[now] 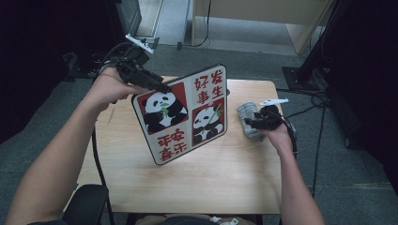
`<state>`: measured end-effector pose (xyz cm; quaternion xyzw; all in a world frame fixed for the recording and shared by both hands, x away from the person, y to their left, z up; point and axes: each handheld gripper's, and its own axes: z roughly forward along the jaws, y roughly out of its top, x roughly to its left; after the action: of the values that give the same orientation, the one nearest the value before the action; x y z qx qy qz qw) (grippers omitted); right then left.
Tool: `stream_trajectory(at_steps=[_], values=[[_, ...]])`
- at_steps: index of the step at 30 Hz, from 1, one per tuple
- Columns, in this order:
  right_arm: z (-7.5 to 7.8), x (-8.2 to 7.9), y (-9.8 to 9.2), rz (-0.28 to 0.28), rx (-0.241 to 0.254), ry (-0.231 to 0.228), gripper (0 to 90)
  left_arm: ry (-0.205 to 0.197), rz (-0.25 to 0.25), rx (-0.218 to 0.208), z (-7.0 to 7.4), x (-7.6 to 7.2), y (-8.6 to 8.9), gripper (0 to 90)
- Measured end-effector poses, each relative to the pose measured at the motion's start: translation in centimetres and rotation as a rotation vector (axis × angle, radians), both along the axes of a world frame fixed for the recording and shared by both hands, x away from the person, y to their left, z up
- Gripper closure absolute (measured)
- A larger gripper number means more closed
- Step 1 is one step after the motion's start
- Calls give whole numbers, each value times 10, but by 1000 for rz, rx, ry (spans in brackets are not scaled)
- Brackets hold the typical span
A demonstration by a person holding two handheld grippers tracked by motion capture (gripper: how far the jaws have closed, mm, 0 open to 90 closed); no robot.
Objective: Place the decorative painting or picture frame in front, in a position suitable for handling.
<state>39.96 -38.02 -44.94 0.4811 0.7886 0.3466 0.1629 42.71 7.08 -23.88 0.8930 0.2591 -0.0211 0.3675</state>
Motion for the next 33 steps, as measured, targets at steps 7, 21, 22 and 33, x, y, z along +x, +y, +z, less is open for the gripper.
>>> stream_trajectory(at_steps=[7, 21, 22, 33], values=[[-4, 11, -10, -52, -10, 11, 419, -7, 23, -28, -3, -6, 15, 399], [-26, 32, -8, -112, -29, 83, 409, -1, 68, -56, -24, -27, 47, 397], [-27, 33, -7, -118, -35, 91, 414, 1, 70, -62, -26, -29, 49, 398], [-38, 41, -4, -121, -83, 102, 490, 16, 80, -82, -46, -47, 59, 437]])
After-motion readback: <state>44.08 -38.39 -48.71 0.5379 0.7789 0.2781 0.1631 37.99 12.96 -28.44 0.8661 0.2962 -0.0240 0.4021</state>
